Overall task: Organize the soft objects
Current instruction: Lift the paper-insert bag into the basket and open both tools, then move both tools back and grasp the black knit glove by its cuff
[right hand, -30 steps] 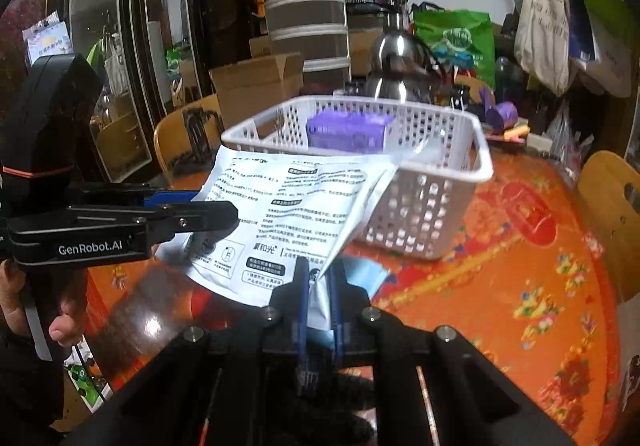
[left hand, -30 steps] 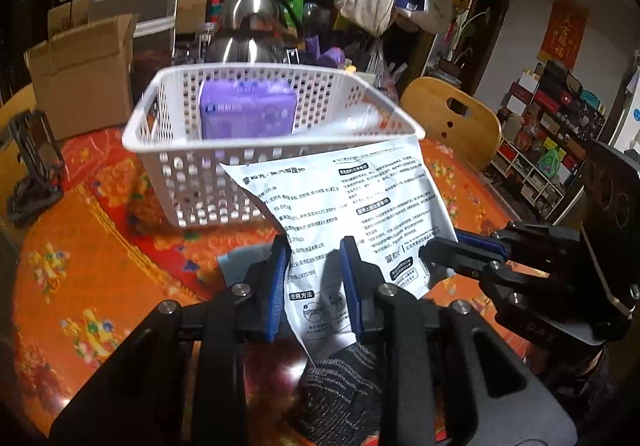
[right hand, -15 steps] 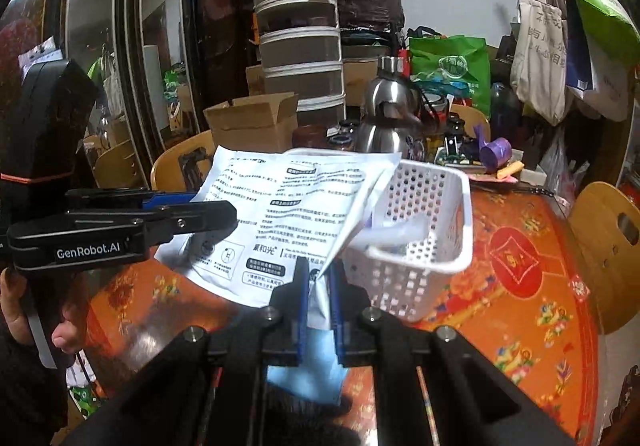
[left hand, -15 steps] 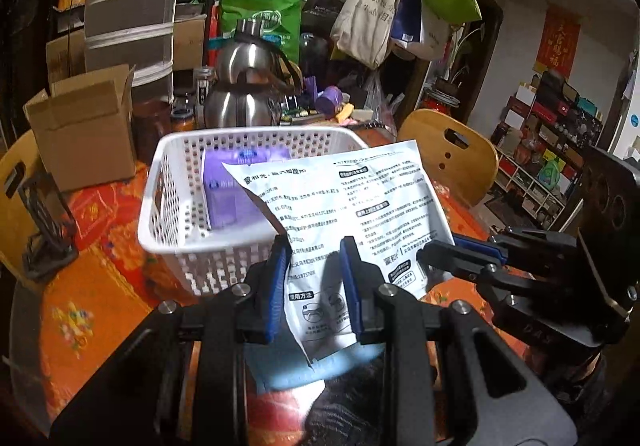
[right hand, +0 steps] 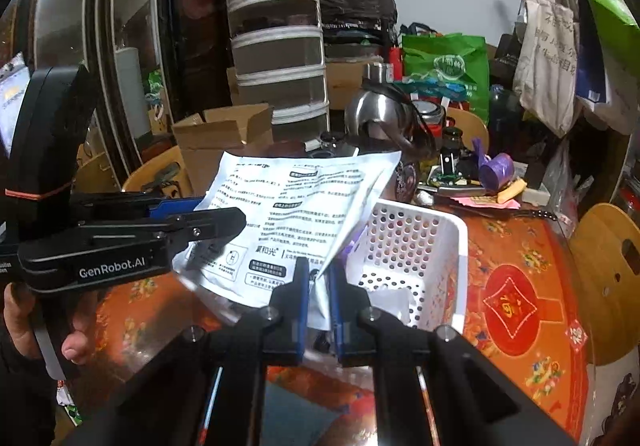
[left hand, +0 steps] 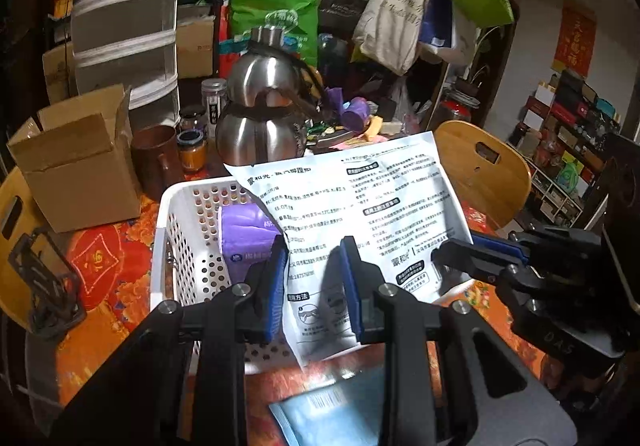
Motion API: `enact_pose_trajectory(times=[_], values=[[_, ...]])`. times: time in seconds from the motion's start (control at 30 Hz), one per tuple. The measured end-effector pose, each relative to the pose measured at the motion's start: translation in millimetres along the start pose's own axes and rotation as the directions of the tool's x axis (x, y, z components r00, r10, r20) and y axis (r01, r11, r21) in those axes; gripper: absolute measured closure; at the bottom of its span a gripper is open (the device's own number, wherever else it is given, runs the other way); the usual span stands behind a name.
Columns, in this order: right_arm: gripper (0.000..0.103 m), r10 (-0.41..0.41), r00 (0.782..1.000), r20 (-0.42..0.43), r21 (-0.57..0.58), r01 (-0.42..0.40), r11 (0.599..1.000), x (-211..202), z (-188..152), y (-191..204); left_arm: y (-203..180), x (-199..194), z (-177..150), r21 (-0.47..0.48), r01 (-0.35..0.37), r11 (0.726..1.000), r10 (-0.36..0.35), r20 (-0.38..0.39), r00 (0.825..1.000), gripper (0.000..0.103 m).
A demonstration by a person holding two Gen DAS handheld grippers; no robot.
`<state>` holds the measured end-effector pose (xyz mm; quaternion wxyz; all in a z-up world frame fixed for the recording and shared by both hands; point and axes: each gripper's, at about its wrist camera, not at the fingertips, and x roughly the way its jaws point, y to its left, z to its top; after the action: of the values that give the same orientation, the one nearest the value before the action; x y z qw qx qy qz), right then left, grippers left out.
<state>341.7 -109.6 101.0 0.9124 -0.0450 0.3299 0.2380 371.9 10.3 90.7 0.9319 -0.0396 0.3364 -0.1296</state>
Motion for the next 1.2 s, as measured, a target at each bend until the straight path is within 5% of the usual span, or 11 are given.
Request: enact_pose_trajectory(times=[0.33,0.43,0.47,0.53,0.6,0.67,1.2], values=[[0.094,0.004,0.999,-0.051,0.01,-0.004,1.0,43.9,-5.5,-9.5,28.5,55.4,-0.7,-0.061,-0.027,0.998,0.025,-0.04,0.999,0.079],[0.089,-0.011,0.998,-0.056,0.023,0.012,1.0,50.8,-11.0,-12.9,33.7,64.1,-3.0,-0.069,-0.072,0.995,0.069,-0.037,0.997,0.065],[0.086,-0.007,0.998,-0.06,0.036,0.009,0.999,52.6,-13.6,-16.7,36.0,68.0,-4.2,-0.068,-0.102,0.992,0.099,-0.038,0.994,0.053],[0.073,-0.026,0.997,-0.077,0.056,0.031,0.998,54.9,-18.4,-23.9,40.3,73.4,-8.2,-0.063,-0.145,0.987,0.143,-0.033,0.989,0.046],[0.043,-0.062,0.995,-0.073,0.055,0.066,0.996,53.7,-23.2,-28.5,47.0,75.8,-14.0,-0.073,-0.154,0.985,0.152,-0.033,0.988,0.045],[0.032,-0.077,0.995,-0.067,0.055,0.081,0.995,52.2,-25.4,-30.9,53.2,75.7,-17.6,-0.09,-0.146,0.985,0.143,-0.036,0.989,0.04],[0.028,-0.086,0.995,-0.049,0.063,0.089,0.994,40.3,-30.3,-30.0,36.6,60.8,-35.2,-0.058,-0.143,0.988,0.141,-0.022,0.99,0.033]])
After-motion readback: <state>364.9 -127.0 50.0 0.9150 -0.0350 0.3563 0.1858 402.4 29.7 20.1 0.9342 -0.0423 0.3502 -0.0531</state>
